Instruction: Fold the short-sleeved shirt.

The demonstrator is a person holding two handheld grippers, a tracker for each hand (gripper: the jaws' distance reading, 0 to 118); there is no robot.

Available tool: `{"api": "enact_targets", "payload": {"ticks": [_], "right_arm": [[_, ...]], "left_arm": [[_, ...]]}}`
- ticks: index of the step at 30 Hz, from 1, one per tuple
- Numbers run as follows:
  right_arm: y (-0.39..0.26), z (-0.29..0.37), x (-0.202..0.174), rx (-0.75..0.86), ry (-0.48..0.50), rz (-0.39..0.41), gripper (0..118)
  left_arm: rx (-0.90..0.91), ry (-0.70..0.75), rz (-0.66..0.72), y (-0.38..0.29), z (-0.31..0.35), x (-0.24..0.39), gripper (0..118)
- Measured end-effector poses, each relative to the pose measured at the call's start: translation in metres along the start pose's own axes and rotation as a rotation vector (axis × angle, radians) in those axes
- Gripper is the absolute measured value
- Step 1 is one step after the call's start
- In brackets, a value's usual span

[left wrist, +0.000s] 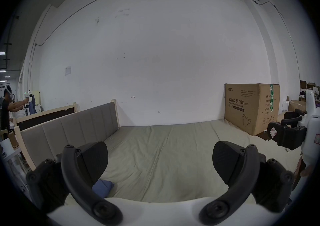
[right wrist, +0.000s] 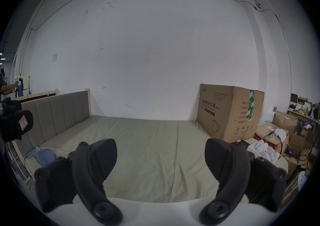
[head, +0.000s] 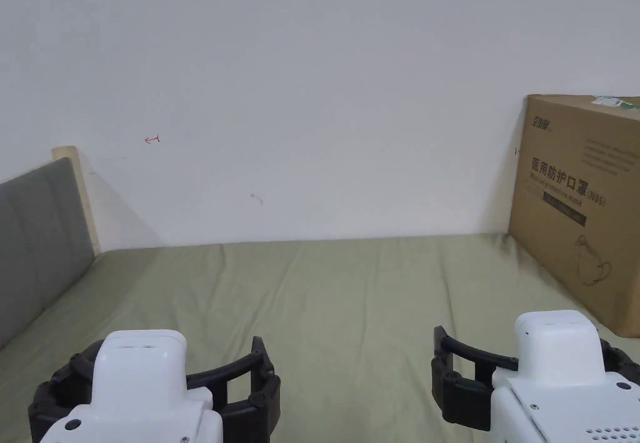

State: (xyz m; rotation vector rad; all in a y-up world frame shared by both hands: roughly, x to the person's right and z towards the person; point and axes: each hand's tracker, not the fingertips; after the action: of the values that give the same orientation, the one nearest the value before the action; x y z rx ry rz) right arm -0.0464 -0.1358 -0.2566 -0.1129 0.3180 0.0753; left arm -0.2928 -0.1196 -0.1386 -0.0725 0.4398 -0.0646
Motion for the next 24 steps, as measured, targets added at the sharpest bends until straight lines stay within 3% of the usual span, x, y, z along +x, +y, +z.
{"api": "enact_targets", "payload": {"ticks": [4, 24], "right_arm": [[-0.001, -0.001, 0.002, 0.006, -0.004, -0.019, 117], [-0.003, -0.008, 0.005, -0.022, 0.006, -0.033, 117]], "left_arm": [[-0.026, -0.045, 0.021, 0.004, -0.002, -0.003, 118], [-0.147, -0.053, 0.076, 0.005, -0.016, -0.007, 118]]}}
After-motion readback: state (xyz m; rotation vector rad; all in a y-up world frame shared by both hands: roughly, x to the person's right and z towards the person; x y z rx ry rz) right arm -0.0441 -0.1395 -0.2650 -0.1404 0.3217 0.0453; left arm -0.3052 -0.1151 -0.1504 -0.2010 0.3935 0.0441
